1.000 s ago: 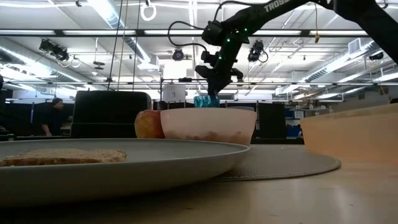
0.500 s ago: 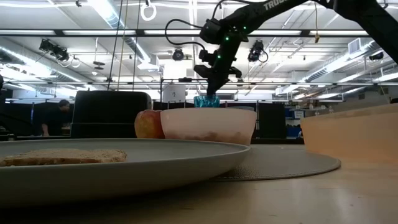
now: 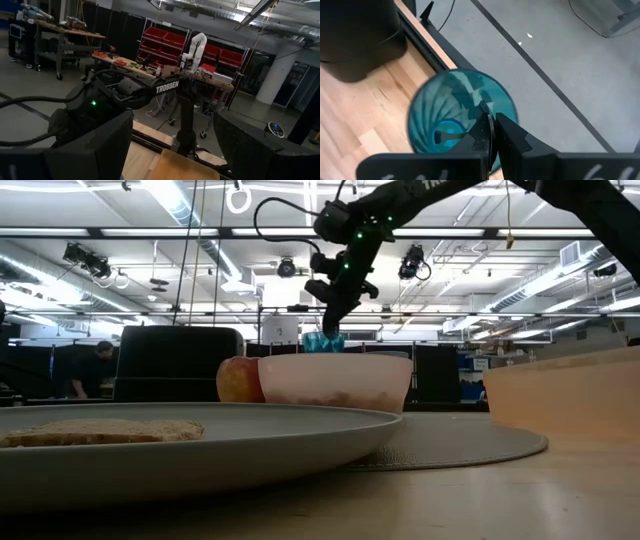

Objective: Arrange a breakfast setting
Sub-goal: Put the black spoon on the brown table mat to the right of the light orange bowl

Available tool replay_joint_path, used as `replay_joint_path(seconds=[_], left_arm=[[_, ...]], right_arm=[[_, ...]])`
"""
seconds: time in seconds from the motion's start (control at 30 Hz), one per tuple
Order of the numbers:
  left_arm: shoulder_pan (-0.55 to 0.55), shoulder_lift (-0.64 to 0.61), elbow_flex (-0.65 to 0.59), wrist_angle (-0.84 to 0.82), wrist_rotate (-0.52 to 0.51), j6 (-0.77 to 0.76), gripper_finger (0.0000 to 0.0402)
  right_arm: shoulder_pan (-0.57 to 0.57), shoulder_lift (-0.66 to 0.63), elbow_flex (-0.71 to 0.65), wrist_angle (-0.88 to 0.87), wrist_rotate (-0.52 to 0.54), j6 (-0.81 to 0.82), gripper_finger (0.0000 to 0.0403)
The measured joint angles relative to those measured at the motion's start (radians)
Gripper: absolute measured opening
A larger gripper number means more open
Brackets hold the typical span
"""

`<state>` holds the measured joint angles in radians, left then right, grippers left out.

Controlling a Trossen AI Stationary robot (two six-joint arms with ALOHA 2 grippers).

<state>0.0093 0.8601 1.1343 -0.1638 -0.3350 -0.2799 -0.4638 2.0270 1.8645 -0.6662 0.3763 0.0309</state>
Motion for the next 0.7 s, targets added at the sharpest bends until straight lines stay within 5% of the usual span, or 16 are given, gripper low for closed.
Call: replay_joint_path(seconds=[0.7], left_arm=[[0.0, -0.006, 0.0, -0.062, 0.043, 0.004, 0.0286]], right_arm=[[0.073, 0.0, 0.092, -0.06, 0.089, -0.137, 0.0023]])
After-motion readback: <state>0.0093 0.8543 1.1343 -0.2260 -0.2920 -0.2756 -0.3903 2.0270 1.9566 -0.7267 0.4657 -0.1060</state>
